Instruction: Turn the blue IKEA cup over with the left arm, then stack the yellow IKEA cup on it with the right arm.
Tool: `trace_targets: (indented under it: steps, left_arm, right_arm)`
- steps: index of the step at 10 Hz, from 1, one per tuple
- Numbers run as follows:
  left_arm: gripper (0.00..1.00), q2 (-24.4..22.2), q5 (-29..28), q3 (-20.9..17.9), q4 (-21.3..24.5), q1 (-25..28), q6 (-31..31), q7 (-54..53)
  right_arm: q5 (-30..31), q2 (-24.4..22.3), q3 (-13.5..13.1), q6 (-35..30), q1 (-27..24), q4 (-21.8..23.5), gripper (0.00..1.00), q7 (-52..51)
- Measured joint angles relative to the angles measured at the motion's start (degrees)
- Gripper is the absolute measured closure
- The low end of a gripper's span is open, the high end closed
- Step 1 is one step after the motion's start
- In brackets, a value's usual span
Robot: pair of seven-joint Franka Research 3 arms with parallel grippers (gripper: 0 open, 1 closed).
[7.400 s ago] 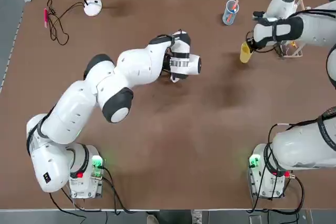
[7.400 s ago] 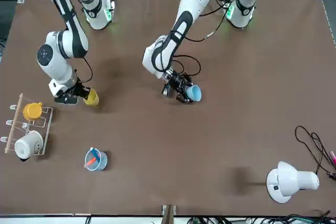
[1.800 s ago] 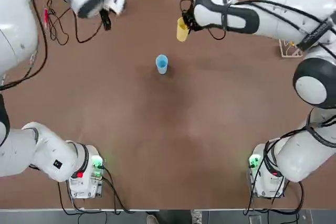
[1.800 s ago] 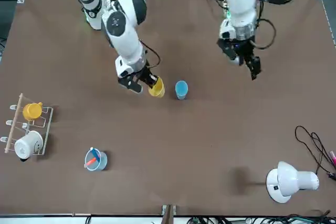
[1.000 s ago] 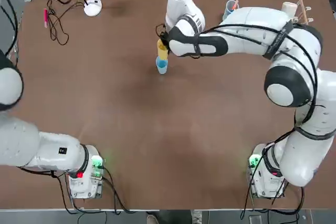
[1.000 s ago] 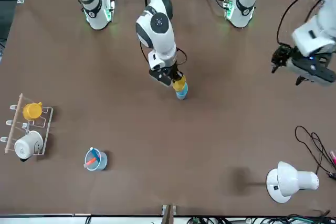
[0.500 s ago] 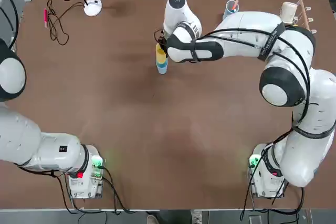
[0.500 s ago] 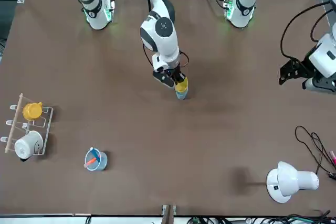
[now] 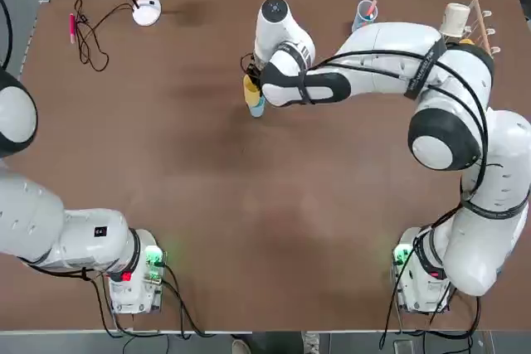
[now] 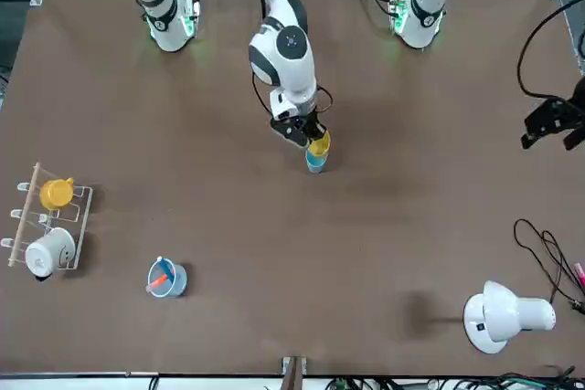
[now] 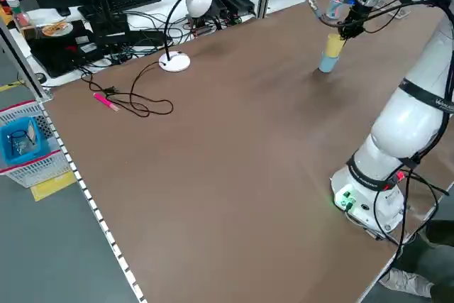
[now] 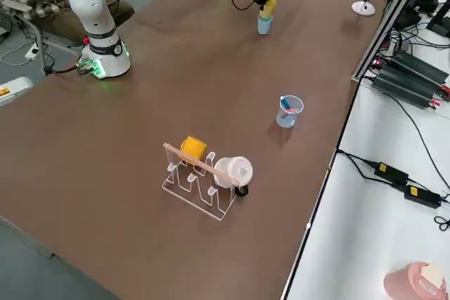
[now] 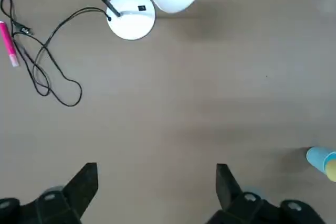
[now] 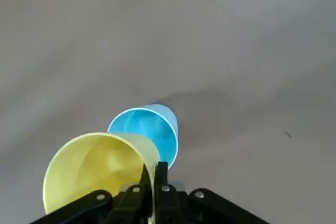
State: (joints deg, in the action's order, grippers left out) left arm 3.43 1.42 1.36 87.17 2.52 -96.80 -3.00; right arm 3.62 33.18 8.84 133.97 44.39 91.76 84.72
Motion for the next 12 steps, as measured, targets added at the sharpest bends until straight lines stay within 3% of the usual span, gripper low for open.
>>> trace_targets:
  steps: [8, 12]
  left_arm:
    - [0.01, 1.6, -0.8, 1.6, 0.0, -0.6, 0.9, 7.6]
    - [0.01, 1.7, -2.1, 2.9, 0.0, -1.8, 0.9, 10.1]
  right_arm:
    - [1.4, 0.5, 0.7, -0.1, -0.2, 0.6, 0.95, 0.8]
    - [1.4, 0.5, 0.6, 0.9, -1.4, 0.4, 0.39, 3.4]
